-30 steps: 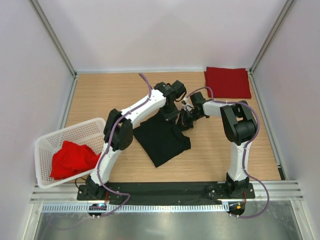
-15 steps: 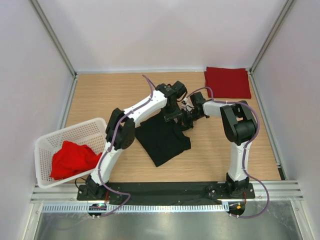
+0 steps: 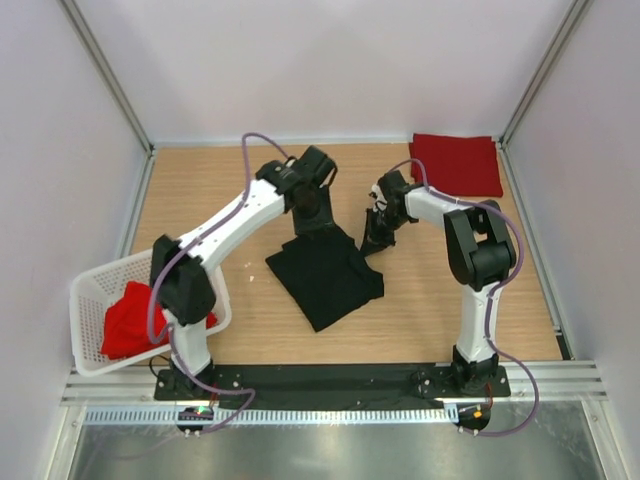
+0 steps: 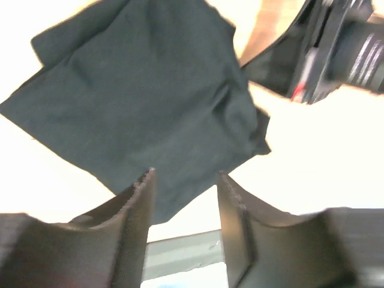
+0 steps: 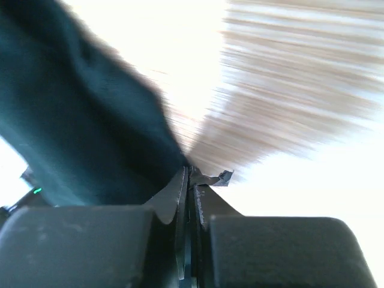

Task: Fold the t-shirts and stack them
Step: Fold the tshirt

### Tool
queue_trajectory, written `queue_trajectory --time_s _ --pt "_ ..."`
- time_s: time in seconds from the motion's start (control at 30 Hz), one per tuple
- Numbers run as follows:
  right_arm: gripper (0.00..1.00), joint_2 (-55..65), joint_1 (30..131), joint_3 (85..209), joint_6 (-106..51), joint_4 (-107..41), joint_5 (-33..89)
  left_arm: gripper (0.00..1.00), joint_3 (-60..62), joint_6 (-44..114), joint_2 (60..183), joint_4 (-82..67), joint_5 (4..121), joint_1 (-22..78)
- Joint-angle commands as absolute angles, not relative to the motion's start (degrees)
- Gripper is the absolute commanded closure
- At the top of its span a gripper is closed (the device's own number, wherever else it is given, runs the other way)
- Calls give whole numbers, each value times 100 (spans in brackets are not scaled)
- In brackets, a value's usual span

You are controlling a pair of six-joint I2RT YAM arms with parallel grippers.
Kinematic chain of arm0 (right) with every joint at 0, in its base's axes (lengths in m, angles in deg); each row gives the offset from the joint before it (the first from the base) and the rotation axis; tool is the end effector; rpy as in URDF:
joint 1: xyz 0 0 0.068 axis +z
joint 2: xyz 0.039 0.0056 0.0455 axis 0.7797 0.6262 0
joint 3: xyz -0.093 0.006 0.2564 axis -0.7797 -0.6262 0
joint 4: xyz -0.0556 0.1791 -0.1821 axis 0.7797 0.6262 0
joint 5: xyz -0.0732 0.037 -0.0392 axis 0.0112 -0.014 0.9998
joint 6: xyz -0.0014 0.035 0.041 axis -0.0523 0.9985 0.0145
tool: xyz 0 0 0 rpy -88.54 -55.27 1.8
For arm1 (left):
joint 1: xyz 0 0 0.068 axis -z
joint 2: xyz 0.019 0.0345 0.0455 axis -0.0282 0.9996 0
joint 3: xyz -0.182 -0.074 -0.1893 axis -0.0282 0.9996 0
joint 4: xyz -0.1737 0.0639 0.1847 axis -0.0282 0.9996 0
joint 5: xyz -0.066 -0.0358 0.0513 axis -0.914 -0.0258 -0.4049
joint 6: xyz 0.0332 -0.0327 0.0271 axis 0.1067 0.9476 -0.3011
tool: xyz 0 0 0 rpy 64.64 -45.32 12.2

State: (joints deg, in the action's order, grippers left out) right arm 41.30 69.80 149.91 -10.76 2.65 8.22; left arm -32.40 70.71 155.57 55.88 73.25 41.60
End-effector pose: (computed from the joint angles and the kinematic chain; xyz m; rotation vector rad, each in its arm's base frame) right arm 0.3715 0.1423 0.1385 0.0288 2.9641 0.8171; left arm 0.3104 -0.2584 0.3053 -0.1979 2.7675 -0.3795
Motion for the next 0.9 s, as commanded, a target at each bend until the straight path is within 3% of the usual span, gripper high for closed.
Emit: queue_trajectory --time_s 0.0,0.2,0.3,0.5,0.7,0.87 --pt "91 3665 6872 15463 -1434 1219 1861 56 -2326 6441 15024 4904 6675 3924" --pt "88 3251 6863 16096 -1926 2161 2618 70 -2069 6054 15207 4718 6129 3686" --pt "89 2839 7012 15932 -1927 2355 2129 74 -2069 5992 15383 4762 6049 3651" --pt "92 2179 7705 14694 -1321 1618 450 76 -1788 5957 15524 4621 5996 3590" --pt "98 2485 7760 14164 -1126 1028 254 77 -1700 5834 15867 4604 5970 3423" --pt "99 2591 7164 13716 -1082 659 421 77 -1419 5720 16034 4446 5943 3326"
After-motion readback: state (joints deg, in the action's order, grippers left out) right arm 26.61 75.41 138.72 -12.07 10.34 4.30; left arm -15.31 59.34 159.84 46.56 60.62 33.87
